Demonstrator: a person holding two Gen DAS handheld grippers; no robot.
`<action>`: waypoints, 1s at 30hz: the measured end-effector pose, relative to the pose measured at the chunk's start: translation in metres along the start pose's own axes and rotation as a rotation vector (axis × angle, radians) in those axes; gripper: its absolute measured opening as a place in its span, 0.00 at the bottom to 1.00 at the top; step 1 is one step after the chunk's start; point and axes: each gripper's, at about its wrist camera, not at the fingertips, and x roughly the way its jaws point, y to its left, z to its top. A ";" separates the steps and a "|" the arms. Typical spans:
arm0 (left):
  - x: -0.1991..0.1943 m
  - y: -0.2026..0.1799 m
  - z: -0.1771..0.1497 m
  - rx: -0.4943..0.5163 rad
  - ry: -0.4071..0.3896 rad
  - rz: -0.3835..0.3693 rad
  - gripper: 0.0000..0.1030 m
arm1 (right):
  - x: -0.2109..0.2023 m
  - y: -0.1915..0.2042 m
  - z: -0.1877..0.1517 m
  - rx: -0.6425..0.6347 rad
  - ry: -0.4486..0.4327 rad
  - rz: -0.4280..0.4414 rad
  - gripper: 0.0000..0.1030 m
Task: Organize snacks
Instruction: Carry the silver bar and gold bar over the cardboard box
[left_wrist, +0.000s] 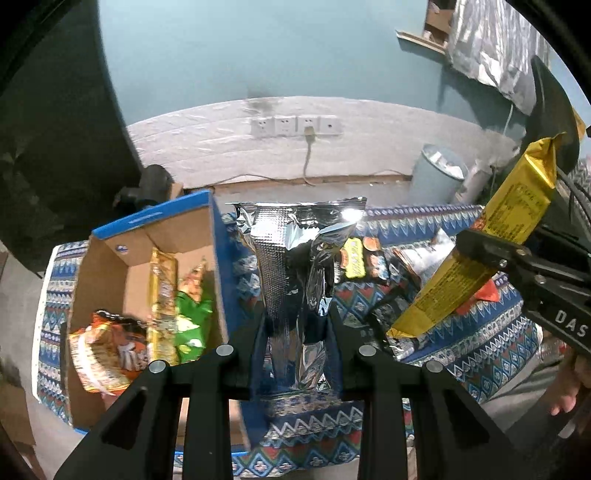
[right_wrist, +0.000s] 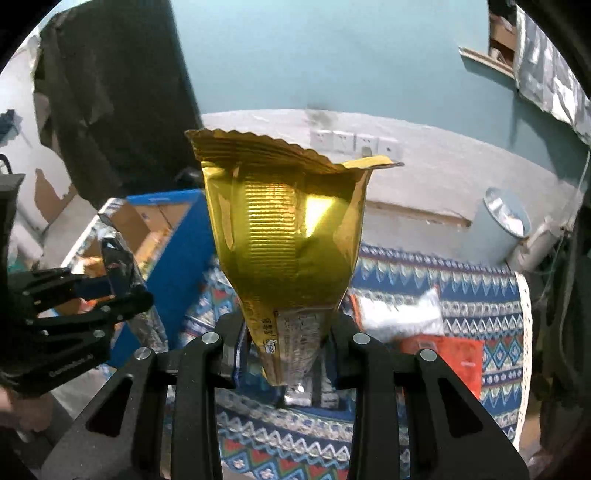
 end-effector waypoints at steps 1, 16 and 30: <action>-0.002 0.004 0.000 -0.004 -0.004 0.006 0.28 | -0.001 0.004 0.003 -0.006 -0.003 0.007 0.30; -0.034 0.067 -0.005 -0.104 -0.057 0.032 0.28 | 0.000 0.077 0.039 -0.108 -0.024 0.106 0.30; -0.040 0.132 -0.024 -0.201 -0.060 0.072 0.28 | 0.015 0.152 0.060 -0.206 -0.015 0.202 0.30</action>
